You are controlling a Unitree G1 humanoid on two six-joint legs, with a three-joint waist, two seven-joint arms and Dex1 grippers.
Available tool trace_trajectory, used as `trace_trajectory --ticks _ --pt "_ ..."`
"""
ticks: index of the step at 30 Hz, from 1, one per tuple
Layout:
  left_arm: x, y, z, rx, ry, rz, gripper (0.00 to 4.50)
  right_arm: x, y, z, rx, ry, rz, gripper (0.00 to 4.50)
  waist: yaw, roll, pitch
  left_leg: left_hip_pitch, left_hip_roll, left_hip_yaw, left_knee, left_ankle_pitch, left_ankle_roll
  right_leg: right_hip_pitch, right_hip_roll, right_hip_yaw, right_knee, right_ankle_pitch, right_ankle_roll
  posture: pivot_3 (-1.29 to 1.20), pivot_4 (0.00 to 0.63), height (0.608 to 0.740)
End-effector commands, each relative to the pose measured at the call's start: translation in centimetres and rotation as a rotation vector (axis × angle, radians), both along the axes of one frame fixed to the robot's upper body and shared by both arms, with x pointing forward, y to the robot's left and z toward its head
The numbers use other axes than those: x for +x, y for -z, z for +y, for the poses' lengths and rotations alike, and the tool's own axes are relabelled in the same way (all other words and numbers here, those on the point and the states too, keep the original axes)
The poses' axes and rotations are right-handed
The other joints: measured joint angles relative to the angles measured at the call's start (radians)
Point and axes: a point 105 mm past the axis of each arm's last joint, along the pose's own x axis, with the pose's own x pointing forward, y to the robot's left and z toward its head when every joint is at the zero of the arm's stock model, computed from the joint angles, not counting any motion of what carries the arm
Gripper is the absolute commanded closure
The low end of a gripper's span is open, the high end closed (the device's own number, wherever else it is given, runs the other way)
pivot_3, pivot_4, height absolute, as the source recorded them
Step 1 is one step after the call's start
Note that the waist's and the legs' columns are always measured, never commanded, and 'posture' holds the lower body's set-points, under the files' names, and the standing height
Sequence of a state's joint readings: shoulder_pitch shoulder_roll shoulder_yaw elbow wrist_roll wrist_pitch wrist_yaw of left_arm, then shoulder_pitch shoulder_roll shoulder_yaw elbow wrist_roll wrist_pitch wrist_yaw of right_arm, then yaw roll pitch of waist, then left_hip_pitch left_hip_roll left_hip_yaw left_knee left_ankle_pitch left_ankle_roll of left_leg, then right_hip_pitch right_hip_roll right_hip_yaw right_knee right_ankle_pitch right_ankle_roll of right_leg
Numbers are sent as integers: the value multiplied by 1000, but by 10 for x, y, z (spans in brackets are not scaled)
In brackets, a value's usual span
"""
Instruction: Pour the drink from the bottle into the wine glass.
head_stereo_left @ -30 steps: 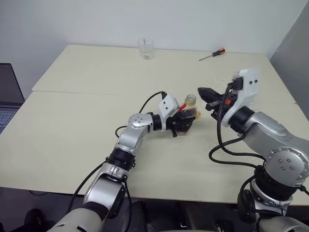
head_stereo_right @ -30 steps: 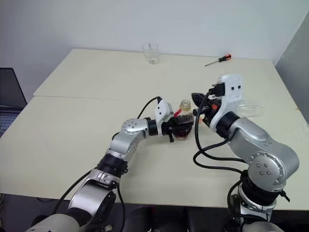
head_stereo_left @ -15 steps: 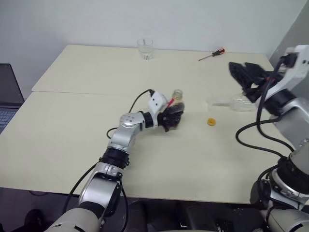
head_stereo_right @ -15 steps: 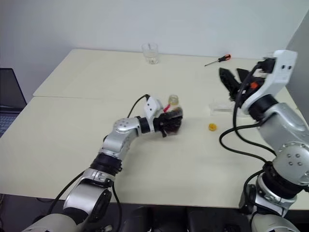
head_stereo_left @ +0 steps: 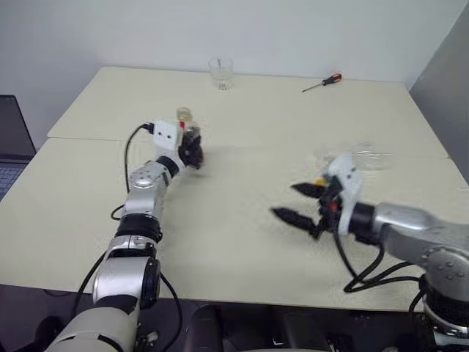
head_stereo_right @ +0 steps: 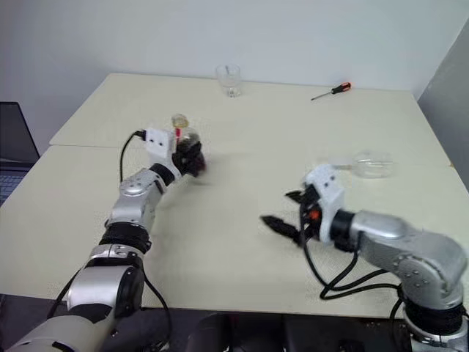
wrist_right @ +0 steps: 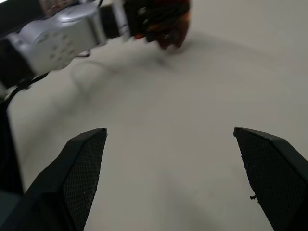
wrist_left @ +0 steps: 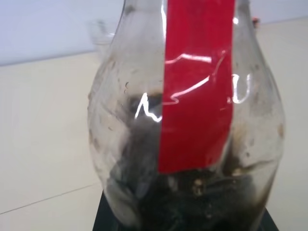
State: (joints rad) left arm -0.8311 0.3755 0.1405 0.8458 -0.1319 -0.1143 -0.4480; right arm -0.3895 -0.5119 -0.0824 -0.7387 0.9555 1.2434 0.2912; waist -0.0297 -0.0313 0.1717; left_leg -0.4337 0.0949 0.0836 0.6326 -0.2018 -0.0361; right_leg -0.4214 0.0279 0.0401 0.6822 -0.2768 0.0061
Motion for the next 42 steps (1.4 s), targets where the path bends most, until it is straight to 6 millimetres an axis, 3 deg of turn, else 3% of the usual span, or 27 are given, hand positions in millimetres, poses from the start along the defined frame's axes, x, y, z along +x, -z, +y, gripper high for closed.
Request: trace_trajectory --ticks 1,5,11,23,34,39,42 --pt "2 -30 14 10 -72 -116 3691 1 -20 11 49 -37 -106 0 0 0 0 0 0 0 1 0 0 0 0 0 0 0 1 0 150 740" --pt "0 -28 30 9 -138 -119 3691 2 -27 25 73 -96 -163 0 0 -2 -1 0 0 1 3 0 0 1 -1 -1 1 1 1 0 150 740" --pt "-6 -16 51 -43 -224 -96 3691 33 -39 28 104 7 -252 0 0 -2 -1 0 0 1 4 0 0 0 -1 -1 3 1 1 0 150 740" --pt "-14 8 71 -103 -301 -28 3691 45 -37 34 88 12 -279 0 1 -3 -1 0 1 2 9 0 0 0 -1 -1 8 3 -3 0 150 740" --pt "-21 6 76 -92 -328 -49 63 48 -38 35 88 -12 -281 0 0 -4 -2 2 1 2 12 0 0 0 -1 -1 15 1 1 0 150 740" --pt "-27 10 82 -88 -344 -33 24 53 -37 29 96 1 -259 0 0 -4 -2 2 1 2 12 0 0 0 -1 -1 15 2 0 0 150 740" --pt "-36 22 84 -88 -337 11 24 62 -33 10 93 64 -210 0 0 -4 -2 1 1 2 12 0 0 0 -1 -1 15 1 0 0 150 740"
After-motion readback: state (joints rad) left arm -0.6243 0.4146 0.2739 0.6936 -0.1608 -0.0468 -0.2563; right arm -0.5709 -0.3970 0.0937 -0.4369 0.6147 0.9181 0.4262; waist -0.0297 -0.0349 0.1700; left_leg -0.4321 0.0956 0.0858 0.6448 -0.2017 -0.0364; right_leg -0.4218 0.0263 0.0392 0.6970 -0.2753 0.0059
